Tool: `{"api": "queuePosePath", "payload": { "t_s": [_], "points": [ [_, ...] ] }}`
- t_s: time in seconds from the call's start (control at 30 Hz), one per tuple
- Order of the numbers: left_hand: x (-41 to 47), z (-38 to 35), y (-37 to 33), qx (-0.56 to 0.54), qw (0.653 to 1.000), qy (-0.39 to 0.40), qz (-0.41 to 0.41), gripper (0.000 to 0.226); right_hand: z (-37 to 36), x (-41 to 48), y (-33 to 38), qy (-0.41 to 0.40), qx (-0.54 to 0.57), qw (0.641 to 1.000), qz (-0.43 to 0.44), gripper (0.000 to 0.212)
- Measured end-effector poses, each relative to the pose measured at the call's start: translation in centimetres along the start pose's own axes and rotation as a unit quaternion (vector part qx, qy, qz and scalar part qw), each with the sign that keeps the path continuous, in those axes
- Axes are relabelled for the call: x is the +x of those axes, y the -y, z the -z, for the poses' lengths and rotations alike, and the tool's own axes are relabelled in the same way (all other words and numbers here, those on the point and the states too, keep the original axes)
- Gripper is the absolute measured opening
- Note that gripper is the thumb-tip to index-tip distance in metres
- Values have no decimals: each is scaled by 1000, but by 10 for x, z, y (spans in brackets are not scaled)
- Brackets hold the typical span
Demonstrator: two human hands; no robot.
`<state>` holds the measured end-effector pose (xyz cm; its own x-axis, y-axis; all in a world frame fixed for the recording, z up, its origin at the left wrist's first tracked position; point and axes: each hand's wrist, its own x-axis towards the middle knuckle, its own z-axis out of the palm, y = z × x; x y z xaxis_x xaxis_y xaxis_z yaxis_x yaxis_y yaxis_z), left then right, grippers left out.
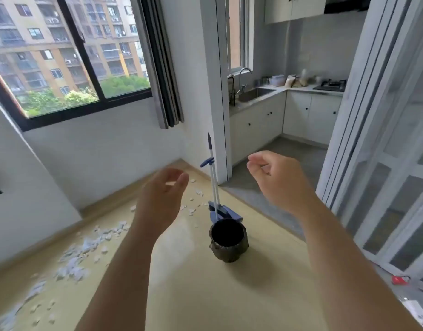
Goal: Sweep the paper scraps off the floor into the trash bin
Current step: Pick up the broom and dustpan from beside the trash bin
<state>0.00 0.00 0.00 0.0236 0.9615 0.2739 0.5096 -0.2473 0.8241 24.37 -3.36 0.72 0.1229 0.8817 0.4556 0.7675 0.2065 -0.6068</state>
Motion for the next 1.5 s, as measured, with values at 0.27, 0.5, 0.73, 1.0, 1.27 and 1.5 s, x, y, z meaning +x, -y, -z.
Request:
{"api": "queuePosePath", "payload": {
  "t_s": [0.27, 0.5, 0.73, 1.0, 1.27, 1.5],
  "points": [
    [140, -37, 42, -8, 994, 54, 91, 5, -91, 139, -51, 95, 7, 993, -76, 31],
    [262, -48, 109, -23, 987, 66, 141, 9, -181, 250, -78, 152, 15, 982, -109, 30],
    [387, -49, 180, -39, 983, 91, 155, 5, -274, 348, -96, 155, -4, 974, -164, 20],
    [551, -38, 235, -32, 972, 154, 174, 10, -370, 475, -105, 130, -22, 948, -291, 21],
    [660, -82, 272, -38, 957, 212, 195, 8, -452, 567, -196, 76, -2, 874, -480, 45],
    [733, -124, 307, 36, 940, 247, 232, 9, -525, 616, -287, 71, 122, 801, -582, 57]
  ]
}}
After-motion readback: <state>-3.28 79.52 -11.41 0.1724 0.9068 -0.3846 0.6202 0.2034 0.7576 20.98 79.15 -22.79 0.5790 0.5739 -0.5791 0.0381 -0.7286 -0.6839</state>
